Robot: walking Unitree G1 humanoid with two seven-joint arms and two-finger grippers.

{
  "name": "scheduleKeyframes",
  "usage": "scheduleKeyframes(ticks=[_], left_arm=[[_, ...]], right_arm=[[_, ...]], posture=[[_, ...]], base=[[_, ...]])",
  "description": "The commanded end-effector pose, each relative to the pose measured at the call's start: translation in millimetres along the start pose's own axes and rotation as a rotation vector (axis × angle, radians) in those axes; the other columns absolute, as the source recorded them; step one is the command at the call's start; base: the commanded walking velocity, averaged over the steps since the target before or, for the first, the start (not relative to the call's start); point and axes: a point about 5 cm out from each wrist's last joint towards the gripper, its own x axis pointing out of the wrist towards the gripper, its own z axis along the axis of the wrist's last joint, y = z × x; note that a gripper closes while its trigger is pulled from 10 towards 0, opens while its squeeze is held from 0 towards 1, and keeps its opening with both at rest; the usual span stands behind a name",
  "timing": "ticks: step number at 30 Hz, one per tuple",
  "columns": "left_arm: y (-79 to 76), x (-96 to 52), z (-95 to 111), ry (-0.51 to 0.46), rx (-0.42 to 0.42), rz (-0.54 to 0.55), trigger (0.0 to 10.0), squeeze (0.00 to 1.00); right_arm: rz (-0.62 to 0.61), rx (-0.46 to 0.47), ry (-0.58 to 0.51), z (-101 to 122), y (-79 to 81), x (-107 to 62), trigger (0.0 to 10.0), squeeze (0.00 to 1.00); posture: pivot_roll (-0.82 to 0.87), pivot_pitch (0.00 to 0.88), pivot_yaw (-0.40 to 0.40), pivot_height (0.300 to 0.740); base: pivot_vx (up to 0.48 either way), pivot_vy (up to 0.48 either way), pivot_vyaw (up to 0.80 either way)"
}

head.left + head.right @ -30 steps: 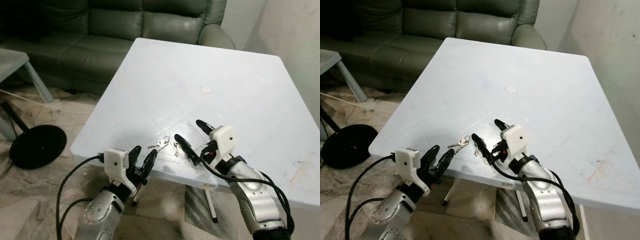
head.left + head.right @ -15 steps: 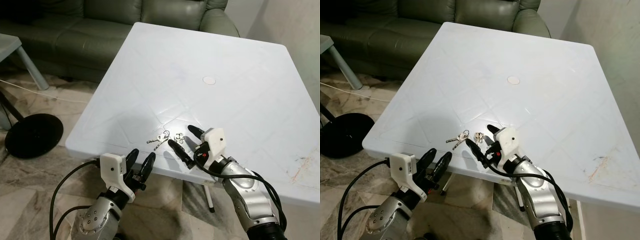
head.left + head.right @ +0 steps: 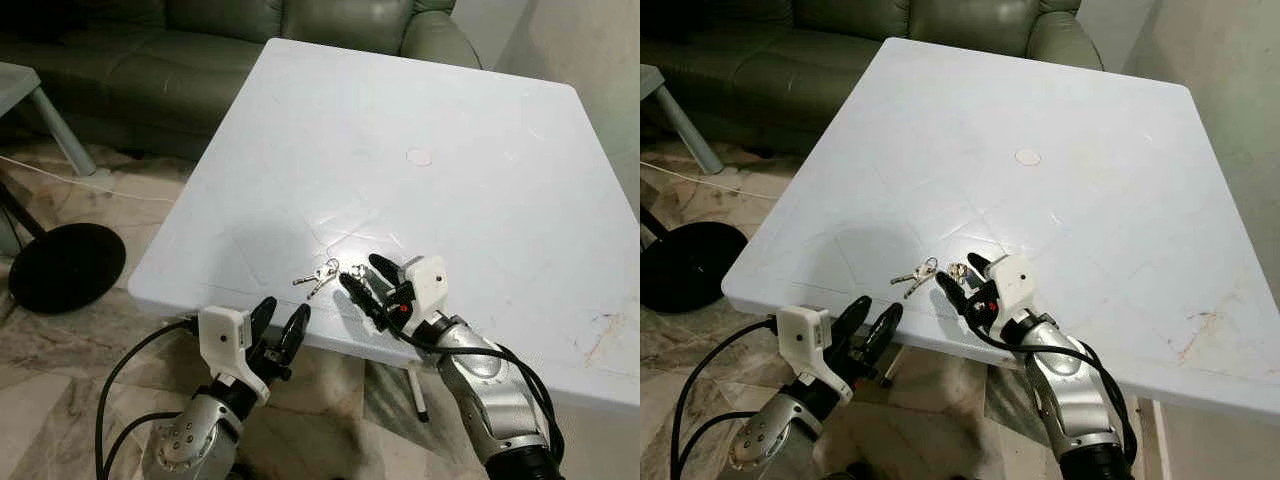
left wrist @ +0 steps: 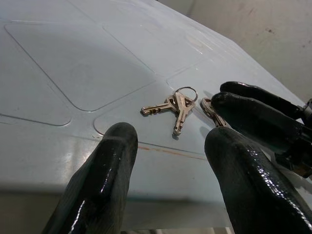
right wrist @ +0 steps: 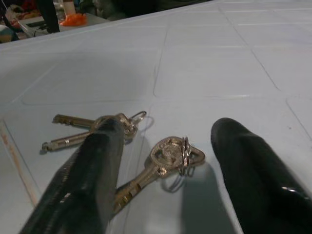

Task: Hang keys on a hook

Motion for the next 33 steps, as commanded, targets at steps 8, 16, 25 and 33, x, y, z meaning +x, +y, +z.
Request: scheduleKeyframes(ticks=[8,16,25,33], left_arm=[[-1.1,-2.8,-3.0,0.025,-0.008,0.008,10.0,0.00],[-1.2,-2.3,-2.4,0.023,-0.009,0.009,10.0,0.00],[-0.9,-2.8,-1.9,0.023,-0.008,0.011,10.0,0.00],[-1.1,-1.8,-0.8,0.021,-0.008,0.008,10.0,0.00]], right_arm=[[-0.039,-0.011,0.014,-2.1,-7.3,-2.1,1.2,0.00],[-0.036,-0.014,0.027,-2.6,-8.0,-2.0,8.4,0.00],[-0.039,-0.026,0.028,-3.9,-9.0,-2.9,10.0,0.00],[-0.046,-0.030,0.001,-0.9,-11.5,-4.7,0.0,0.00]], posture=[[0.14,0.248,-0.091,0.740],[0.14,0.250,-0.093,0.740],[0.14,0.251,-0.092,0.740],[0.14,0.251,-0.092,0.740]], base=[[0.000,0.000,0.00],[0.000,0.000,0.00],[0.000,0.000,0.00],[0.000,0.000,0.00]])
